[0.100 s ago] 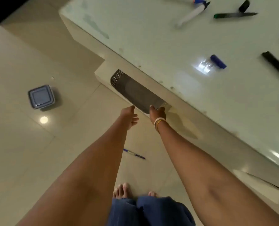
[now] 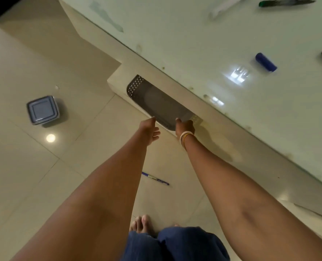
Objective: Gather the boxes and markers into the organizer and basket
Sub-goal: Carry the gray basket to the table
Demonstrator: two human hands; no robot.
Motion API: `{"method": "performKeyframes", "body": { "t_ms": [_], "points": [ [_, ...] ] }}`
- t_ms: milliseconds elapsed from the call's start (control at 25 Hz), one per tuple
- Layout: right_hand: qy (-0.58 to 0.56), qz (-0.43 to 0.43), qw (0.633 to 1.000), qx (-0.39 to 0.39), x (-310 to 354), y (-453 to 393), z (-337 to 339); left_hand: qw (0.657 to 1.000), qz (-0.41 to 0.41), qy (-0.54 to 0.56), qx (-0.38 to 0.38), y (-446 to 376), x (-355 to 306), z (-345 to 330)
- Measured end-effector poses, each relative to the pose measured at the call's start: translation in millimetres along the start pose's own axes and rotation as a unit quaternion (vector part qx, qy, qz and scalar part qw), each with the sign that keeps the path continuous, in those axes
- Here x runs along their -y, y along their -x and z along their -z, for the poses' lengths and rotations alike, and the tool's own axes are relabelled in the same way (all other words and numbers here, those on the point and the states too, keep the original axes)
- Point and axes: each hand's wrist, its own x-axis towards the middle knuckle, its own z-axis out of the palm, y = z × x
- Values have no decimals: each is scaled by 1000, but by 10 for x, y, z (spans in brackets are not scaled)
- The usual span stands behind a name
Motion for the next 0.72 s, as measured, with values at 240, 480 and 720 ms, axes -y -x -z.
{"method": "performKeyframes", "body": {
  "t_ms": [240, 480, 720],
  "points": [
    [-102, -32, 994, -15, -314, -279, -180, 1000, -4, 11, -5, 4, -10, 38],
    [12, -57, 998, 16, -420, 1175, 287, 995, 82, 47, -26, 1064, 447, 510],
    [158, -27, 984, 82, -445, 2743, 664, 975, 156, 112, -112, 2445, 1060, 1139]
  ]
}}
